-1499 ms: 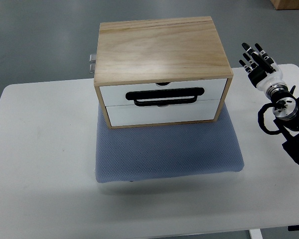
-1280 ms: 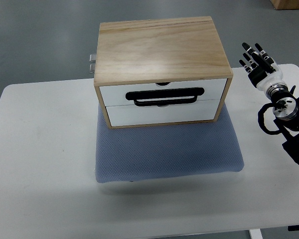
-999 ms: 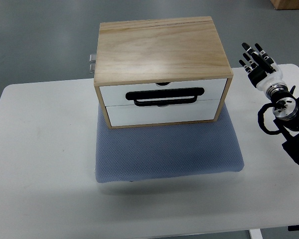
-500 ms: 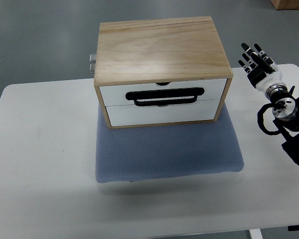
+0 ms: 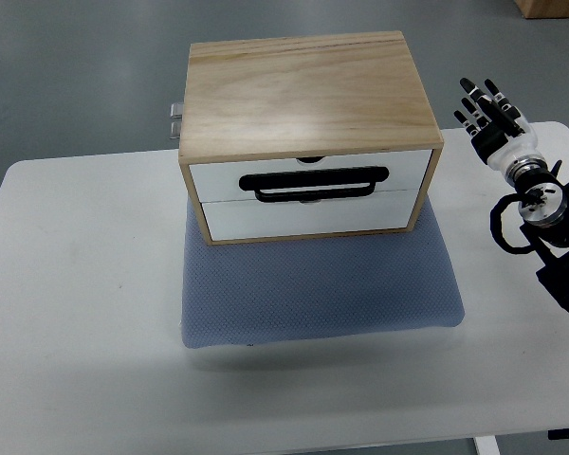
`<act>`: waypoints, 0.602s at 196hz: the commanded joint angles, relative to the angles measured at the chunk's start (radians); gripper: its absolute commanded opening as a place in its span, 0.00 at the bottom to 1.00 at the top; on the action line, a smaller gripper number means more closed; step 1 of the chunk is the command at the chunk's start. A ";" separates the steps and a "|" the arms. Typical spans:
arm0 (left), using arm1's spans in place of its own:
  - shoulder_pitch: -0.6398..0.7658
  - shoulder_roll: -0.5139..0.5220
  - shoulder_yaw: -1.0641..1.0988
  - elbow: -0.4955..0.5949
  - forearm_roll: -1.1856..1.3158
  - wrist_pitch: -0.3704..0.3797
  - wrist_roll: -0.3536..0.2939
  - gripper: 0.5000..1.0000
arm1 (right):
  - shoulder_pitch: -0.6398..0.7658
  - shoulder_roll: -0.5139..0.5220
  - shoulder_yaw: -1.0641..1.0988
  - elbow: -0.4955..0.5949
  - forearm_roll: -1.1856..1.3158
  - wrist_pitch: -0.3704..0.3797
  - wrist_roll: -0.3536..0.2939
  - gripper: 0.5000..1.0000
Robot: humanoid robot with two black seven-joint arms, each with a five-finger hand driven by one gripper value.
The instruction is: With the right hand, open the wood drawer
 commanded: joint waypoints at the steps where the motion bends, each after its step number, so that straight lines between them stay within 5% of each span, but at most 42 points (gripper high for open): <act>1: -0.001 0.000 0.000 0.000 0.000 0.000 0.000 1.00 | 0.002 -0.004 -0.001 0.000 0.000 0.000 0.000 0.89; 80: -0.001 0.000 0.000 0.000 0.000 0.000 0.000 1.00 | 0.005 -0.047 -0.010 0.005 0.000 0.024 0.000 0.89; 118: 0.001 0.000 0.000 0.000 0.000 0.000 0.000 1.00 | 0.054 -0.166 -0.105 0.011 0.004 0.024 0.000 0.89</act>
